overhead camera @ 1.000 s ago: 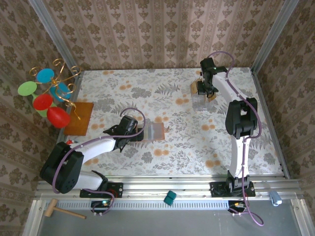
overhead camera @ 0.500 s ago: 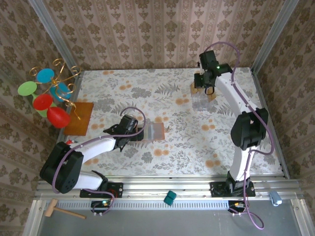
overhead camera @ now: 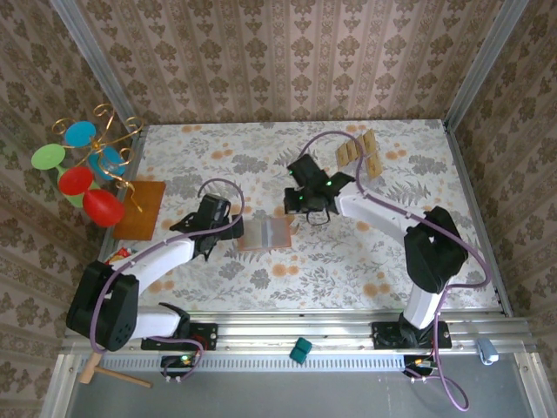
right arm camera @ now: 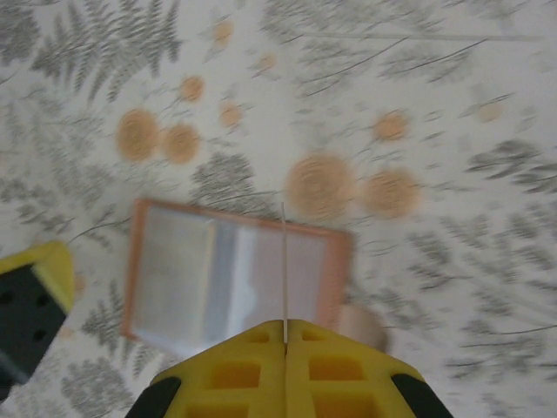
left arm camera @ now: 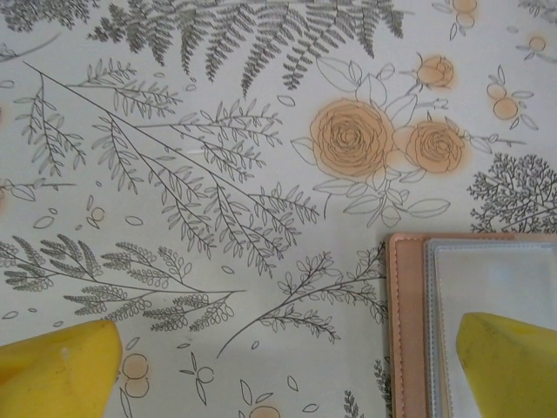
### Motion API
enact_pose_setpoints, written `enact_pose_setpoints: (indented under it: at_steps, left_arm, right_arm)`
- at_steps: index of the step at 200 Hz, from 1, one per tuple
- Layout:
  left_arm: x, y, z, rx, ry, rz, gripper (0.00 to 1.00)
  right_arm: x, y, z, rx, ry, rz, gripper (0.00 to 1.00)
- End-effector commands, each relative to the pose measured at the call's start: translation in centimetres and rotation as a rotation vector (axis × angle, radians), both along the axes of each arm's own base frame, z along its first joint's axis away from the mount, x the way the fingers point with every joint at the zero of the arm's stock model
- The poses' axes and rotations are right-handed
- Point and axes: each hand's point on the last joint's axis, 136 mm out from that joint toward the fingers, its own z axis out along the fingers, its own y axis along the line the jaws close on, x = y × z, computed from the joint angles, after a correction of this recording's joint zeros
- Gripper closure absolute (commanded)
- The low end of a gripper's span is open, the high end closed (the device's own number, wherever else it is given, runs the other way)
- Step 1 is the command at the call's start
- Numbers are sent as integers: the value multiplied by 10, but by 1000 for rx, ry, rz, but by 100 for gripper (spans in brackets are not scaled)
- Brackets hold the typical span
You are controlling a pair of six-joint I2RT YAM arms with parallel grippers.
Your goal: Put the credit cards into the card holder
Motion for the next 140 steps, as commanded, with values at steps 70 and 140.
enact_pose_setpoints:
  at_steps: [70,140]
  left_arm:
    - [-3,3,13,-18,-6,-25,0]
    - [-6,5,13,-22,-14,-25,0]
  right_arm:
    - [-10,50,-44,26,1,-92,100]
    - [-13,51,-75,-16,27,-137,100]
